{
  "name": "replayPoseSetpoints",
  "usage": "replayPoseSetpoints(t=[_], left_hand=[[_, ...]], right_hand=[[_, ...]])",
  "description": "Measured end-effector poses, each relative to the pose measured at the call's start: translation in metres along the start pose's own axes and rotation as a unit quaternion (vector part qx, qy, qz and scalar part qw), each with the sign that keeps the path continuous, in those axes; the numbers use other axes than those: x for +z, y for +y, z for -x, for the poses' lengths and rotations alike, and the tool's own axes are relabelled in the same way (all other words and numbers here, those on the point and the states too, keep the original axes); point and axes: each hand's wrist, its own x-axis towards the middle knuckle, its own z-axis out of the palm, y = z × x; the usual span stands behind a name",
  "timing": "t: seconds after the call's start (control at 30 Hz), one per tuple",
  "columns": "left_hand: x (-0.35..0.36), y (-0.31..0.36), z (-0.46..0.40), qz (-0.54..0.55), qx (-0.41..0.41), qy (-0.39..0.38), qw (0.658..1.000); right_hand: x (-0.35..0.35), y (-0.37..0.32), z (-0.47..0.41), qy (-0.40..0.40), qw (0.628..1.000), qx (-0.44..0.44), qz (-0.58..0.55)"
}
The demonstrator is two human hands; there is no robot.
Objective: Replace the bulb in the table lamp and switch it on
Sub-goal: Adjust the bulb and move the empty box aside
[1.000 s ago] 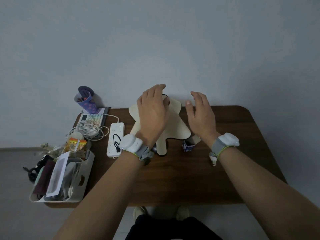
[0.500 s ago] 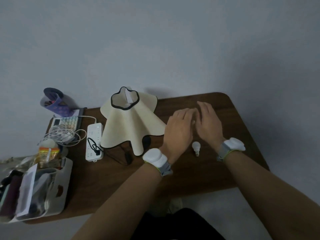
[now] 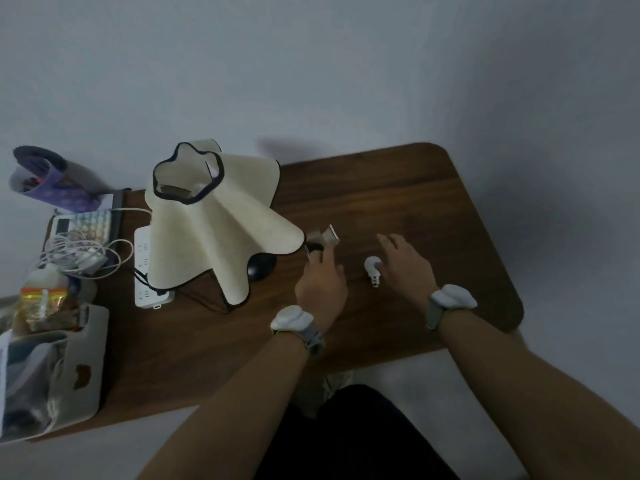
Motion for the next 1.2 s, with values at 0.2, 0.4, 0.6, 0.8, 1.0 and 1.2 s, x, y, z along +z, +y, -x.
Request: replayPoseSetpoints(t=[0.2, 0.4, 0.6, 0.8, 1.0, 1.2], left_hand=[[0.007, -0.011, -0.023, 0.001, -0.093, 0.001, 0.996], [0.012, -0.023, -0.047, 0.016, -0.114, -0.028, 0.993], [0.014, -0.024, -0.057, 0.024, -0.111, -0.048, 0.992], [0.012, -0.025, -0.059, 0.107, -0.108, -0.076, 0.985], [0.013, -0.023, -0.059, 0.134, -0.094, -0.066, 0.984], [0.009, -0.007, -0.060, 0.107, -0.086, -0.074, 0.988]], right_hand=[[0.011, 0.008, -0.018, -0.102, 0.994, 0.021, 0.041], [0.020, 0.003, -0.038, -0.158, 0.986, 0.010, 0.048], [0.031, 0.000, -0.044, -0.197, 0.979, -0.010, 0.050], [0.026, -0.007, -0.046, -0.165, 0.985, -0.006, 0.052], [-0.013, -0.023, -0.057, 0.037, 0.993, -0.021, -0.109], [-0.033, -0.047, -0.059, 0.158, 0.964, -0.138, -0.166]])
